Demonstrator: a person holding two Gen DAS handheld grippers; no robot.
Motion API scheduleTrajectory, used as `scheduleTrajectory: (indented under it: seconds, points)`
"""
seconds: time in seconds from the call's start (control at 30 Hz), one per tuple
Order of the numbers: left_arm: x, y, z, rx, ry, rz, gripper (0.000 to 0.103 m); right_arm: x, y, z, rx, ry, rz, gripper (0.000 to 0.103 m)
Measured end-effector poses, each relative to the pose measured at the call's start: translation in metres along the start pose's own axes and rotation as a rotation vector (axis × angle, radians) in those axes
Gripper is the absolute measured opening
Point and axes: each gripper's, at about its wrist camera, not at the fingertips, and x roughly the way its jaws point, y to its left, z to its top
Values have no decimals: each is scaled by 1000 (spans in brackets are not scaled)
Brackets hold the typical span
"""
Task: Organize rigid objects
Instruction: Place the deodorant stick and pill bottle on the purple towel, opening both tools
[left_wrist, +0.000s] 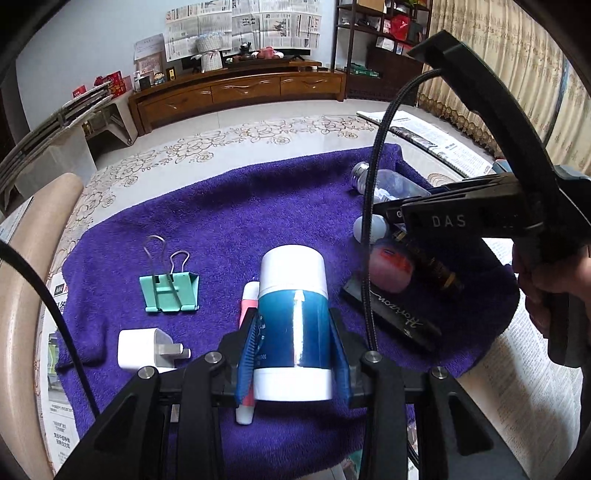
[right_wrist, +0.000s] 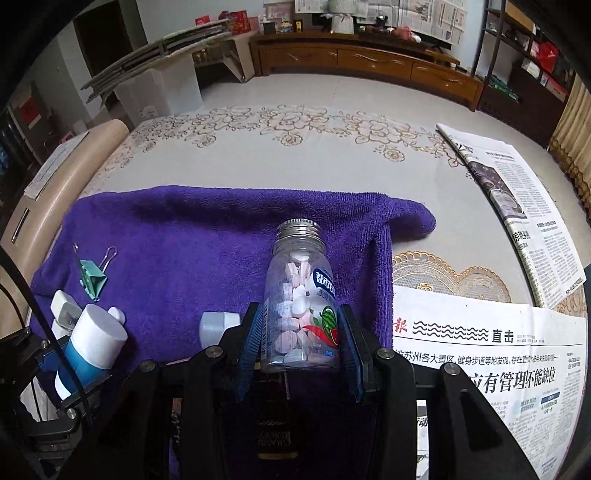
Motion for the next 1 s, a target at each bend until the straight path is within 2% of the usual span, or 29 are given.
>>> scheduleTrajectory:
  seconds: [0.47,0.93,1.0]
  points:
    - [3,-15,2,116,30,63,34,3,5,0,-101,30,-25,41]
    - [-1,-16,0,125,58,74,34,-11,1,-10,-93,32,27,40]
    - [-3,-16,1,122,61,68,38,-18,1,-14,-92,21,30,42]
